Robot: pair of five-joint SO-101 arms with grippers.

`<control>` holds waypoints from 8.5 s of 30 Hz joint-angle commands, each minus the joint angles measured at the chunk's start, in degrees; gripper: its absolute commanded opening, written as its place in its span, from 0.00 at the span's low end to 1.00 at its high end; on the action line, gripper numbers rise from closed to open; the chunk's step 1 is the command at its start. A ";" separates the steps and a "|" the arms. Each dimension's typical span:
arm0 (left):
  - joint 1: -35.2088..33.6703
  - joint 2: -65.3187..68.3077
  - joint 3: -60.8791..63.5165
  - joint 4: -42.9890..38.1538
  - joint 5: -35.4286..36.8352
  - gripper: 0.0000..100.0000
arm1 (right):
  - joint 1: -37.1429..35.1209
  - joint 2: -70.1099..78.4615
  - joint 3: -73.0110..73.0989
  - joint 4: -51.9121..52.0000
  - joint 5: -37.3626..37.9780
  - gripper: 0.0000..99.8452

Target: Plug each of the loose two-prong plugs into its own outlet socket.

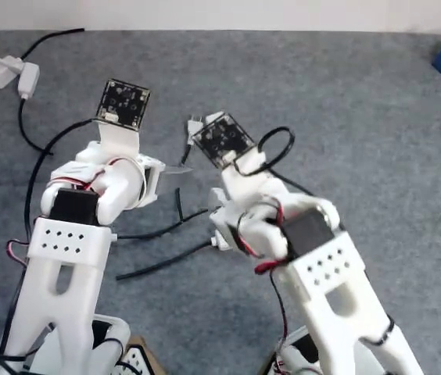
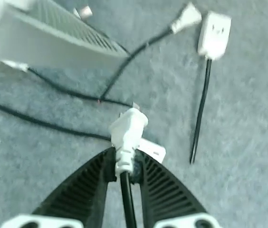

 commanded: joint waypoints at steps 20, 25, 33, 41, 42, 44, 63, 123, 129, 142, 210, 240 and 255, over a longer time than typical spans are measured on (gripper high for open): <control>-7.52 0.04 20.79 -14.24 -0.35 0.40 | 8.13 26.59 -21.05 20.70 29.63 0.01; -7.43 0.04 21.93 -16.09 -0.35 0.40 | 8.57 31.16 -26.42 24.31 32.18 0.01; -7.43 0.04 22.55 -16.18 -0.18 0.40 | 8.48 40.92 -30.90 24.04 32.44 0.01; -6.55 0.04 22.64 -16.18 -0.35 0.40 | 8.57 46.37 -34.68 24.66 32.26 0.01; -6.55 0.04 22.64 -16.18 -0.35 0.40 | 8.57 46.37 -34.68 24.66 32.09 0.01; -6.55 0.04 22.64 -16.18 -0.35 0.40 | 9.01 46.37 -34.68 24.75 32.00 0.01; -6.55 0.04 22.64 -16.18 -0.35 0.40 | 12.88 46.64 -31.87 24.84 21.80 0.01; -6.55 0.04 22.64 -16.18 -0.35 0.40 | 13.14 52.70 -32.57 23.25 22.07 0.02; -6.55 0.04 22.64 -16.18 -0.35 0.40 | 21.58 52.62 -35.12 23.52 23.56 0.19; -6.55 0.04 22.64 -16.18 -0.35 0.40 | 26.24 52.62 -39.69 24.92 27.16 0.31; -6.55 0.04 22.64 -16.00 -0.44 0.40 | 22.29 52.79 -5.93 -10.24 54.77 0.08; -5.67 -0.40 19.56 -16.00 -0.18 0.40 | 20.09 35.30 -17.45 2.24 20.04 0.01; 6.02 -0.48 4.79 -1.41 1.85 0.40 | 9.89 14.02 -1.54 -15.69 5.54 0.01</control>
